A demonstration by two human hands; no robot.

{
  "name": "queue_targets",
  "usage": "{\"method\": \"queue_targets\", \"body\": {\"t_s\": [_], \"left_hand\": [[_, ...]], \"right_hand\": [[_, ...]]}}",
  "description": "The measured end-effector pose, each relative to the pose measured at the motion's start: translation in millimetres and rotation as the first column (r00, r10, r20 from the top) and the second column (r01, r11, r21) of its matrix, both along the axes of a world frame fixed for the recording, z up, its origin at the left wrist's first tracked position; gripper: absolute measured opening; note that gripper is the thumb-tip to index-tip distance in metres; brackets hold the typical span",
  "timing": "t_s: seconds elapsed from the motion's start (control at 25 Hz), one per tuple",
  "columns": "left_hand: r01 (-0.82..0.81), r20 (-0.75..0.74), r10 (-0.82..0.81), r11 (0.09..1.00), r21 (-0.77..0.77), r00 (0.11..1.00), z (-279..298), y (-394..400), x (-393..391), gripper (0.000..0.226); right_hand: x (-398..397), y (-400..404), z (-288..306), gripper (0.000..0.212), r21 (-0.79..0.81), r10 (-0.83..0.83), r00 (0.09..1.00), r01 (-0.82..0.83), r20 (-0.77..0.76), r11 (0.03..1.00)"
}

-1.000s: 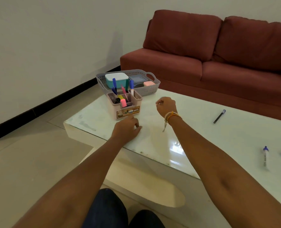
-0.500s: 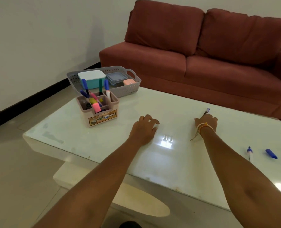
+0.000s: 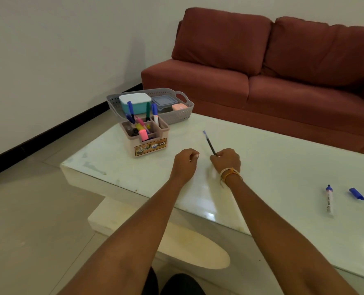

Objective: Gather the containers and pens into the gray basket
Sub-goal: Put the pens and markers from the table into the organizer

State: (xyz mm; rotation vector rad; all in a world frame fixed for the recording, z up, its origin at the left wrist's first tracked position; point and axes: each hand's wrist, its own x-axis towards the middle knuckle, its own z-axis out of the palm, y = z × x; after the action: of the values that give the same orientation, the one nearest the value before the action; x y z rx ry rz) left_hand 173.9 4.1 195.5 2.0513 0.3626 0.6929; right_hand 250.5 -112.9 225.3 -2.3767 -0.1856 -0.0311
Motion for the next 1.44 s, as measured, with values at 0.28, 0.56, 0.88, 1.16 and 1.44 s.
{"method": "queue_targets", "body": {"t_s": [0.28, 0.56, 0.88, 1.16, 1.44], "left_hand": [[-0.121, 0.048, 0.140, 0.950, -0.287, 0.989, 11.0, 15.7, -61.8, 0.026], [-0.341, -0.101, 0.327, 0.922, -0.186, 0.940, 5.8, 82.0, -115.2, 0.026], [-0.488, -0.242, 0.467, 0.872, -0.034, 0.851, 12.1, 123.2, -108.0, 0.050], [-0.487, -0.155, 0.495, 0.869, 0.090, 0.855, 1.2, 125.7, -99.3, 0.048], [-0.475, -0.127, 0.482, 0.876, 0.089, 0.867, 2.5, 123.0, -102.8, 0.044]], "right_hand": [[-85.8, 60.9, 8.4, 0.018, 0.385, 0.210, 0.974, -0.227, 0.087, 0.895], [-85.3, 101.5, 59.5, 0.030, 0.280, 0.316, 0.937, -0.346, 0.147, 0.895], [-32.7, 177.3, 93.8, 0.024, -0.103, 0.457, 0.873, -0.445, 0.173, 0.890], [-17.7, 203.6, 97.1, 0.036, -0.152, 0.482, 0.866, -0.463, 0.129, 0.873], [-21.0, 196.4, 87.6, 0.031, -0.155, 0.441, 0.882, -0.418, 0.165, 0.895]]}}
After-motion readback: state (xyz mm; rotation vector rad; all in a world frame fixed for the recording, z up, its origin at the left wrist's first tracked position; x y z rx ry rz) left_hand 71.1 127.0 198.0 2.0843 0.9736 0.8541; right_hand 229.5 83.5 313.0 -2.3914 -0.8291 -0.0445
